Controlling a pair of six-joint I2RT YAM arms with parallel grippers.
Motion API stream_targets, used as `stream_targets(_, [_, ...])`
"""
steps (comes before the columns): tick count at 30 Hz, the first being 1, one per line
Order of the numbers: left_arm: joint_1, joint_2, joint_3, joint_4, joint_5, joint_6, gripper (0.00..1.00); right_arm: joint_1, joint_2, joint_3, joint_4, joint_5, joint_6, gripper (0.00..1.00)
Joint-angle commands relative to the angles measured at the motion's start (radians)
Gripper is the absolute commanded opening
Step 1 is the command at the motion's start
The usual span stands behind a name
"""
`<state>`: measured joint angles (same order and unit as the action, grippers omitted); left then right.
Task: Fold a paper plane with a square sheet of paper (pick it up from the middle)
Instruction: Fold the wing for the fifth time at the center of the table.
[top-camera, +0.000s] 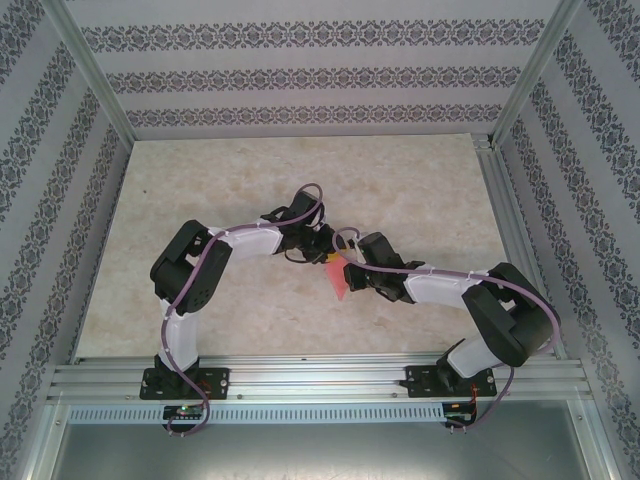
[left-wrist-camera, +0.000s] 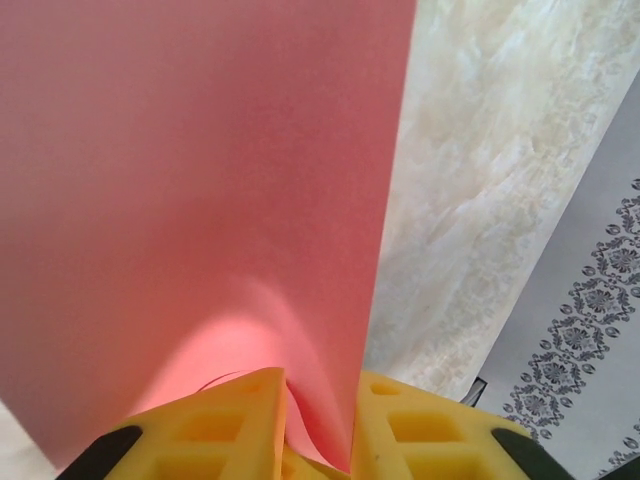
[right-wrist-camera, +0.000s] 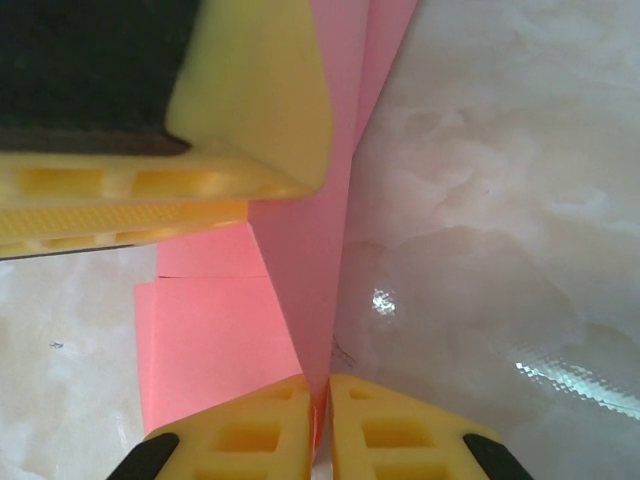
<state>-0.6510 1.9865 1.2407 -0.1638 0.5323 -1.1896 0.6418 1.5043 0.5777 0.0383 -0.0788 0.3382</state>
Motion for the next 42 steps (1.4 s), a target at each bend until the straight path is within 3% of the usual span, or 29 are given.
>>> stream_targets(1, [0.022,-0.015,0.023,-0.04,-0.016,0.039,0.24,0.011,-0.005,0.026,-0.009,0.012,-0.008,0.11])
stream_targets(7, [0.032,-0.023,0.017,-0.05,-0.014,0.048,0.2,0.0,-0.033,0.004,0.038,-0.052,0.037,0.19])
stream_targets(17, [0.052,-0.041,0.014,-0.082,-0.003,0.091,0.05,-0.142,-0.048,-0.07,0.244,-0.415,0.249,0.32])
stream_targets(21, [0.073,-0.054,0.002,-0.084,0.011,0.118,0.02,-0.184,-0.037,-0.089,0.312,-0.496,0.331,0.31])
stream_targets(26, [0.101,-0.052,0.021,-0.155,0.038,0.207,0.01,-0.216,0.036,-0.081,0.355,-0.585,0.41,0.2])
stream_targets(42, [0.149,0.07,0.129,-0.269,0.111,0.404,0.01,-0.233,0.149,-0.087,0.509,-0.666,0.549,0.16])
